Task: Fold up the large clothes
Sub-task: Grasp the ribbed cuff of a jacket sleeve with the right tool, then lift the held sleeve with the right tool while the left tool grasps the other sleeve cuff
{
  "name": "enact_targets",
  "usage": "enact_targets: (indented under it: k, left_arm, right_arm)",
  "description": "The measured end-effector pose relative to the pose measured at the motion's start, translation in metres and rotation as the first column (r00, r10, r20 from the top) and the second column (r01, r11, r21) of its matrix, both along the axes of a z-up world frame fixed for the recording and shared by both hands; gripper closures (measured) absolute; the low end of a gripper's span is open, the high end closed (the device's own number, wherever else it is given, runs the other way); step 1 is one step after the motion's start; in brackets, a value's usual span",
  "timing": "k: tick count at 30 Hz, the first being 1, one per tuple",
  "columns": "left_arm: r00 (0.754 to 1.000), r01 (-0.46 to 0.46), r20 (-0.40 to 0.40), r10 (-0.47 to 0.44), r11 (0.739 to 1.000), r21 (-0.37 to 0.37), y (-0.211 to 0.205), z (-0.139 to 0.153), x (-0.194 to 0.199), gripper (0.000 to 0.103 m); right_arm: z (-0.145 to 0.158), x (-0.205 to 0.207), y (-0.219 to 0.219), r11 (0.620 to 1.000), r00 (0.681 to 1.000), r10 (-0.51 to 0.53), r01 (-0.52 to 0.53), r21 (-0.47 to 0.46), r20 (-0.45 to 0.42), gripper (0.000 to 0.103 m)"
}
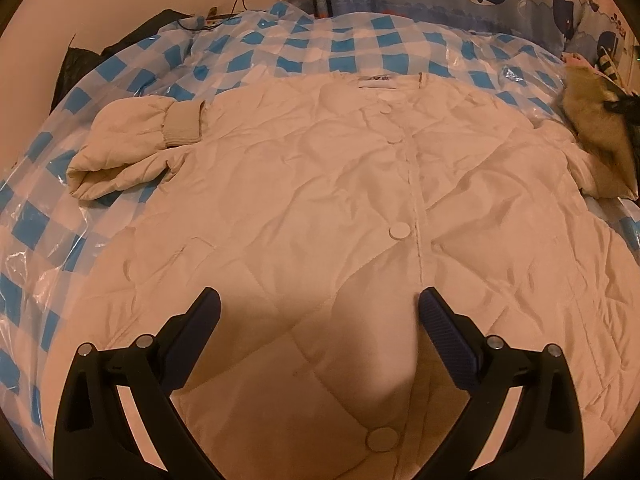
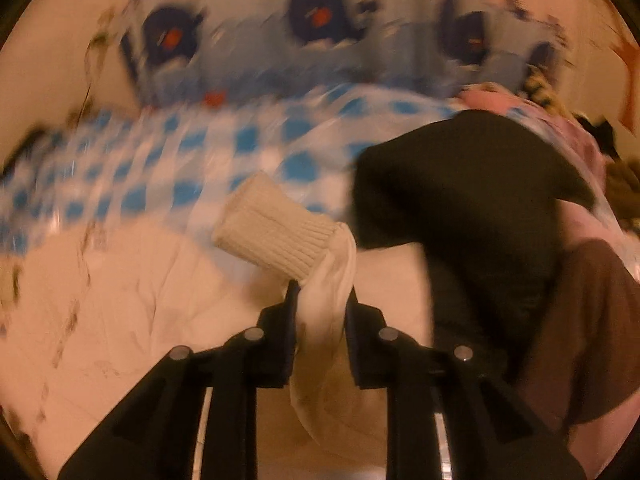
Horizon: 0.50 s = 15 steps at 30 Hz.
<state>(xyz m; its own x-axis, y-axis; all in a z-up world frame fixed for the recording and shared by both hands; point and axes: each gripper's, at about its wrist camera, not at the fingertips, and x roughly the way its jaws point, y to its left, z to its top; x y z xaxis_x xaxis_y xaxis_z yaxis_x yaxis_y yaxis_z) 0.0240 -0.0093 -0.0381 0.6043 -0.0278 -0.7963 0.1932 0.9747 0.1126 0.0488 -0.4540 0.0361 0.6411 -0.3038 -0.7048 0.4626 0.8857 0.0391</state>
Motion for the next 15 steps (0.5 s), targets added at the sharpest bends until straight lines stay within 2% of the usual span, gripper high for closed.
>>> enact_targets:
  k: [3,5,10,11,12,13,15]
  left_arm:
    - [1.0,0.001,0.002,-0.001,1.0,-0.004,-0.001,0.0,-0.001,0.007]
    - [1.0,0.002,0.002,-0.002,1.0,-0.005,-0.002,-0.001,-0.001,0.007]
    - [1.0,0.008,0.002,-0.008,1.0,-0.002,-0.004,-0.001,-0.002,0.008]
    - [1.0,0.01,0.0,-0.01,1.0,-0.005,-0.005,-0.001,-0.002,0.008]
    - [1.0,0.012,-0.001,-0.012,1.0,-0.012,-0.005,-0.001,-0.002,0.008]
    - [1.0,0.013,-0.001,-0.013,1.0,-0.017,-0.004,-0.001,-0.002,0.007]
    - [1.0,0.015,0.003,-0.015,1.0,-0.022,-0.004,0.001,-0.002,0.007]
  right_arm:
    - [0.019,-0.035,-0.038,0.993,0.991,-0.109,0.105,0.044,0.082,0.082]
    - [0.024,-0.066,-0.068,0.976,0.971,-0.21,0.2,0.09,0.119,0.082]
    - [0.011,-0.119,-0.124,0.91,0.914,-0.4,0.386,0.149,0.076,0.082]
    - [0.009,-0.134,-0.132,0.887,0.89,-0.452,0.441,0.137,0.062,0.079]
    - [0.009,-0.143,-0.138,0.873,0.875,-0.48,0.469,0.136,0.063,0.07]
    - [0.011,-0.153,-0.14,0.861,0.862,-0.502,0.489,0.14,0.072,0.069]
    - [0.02,-0.167,-0.131,0.862,0.859,-0.504,0.493,0.119,0.089,0.067]
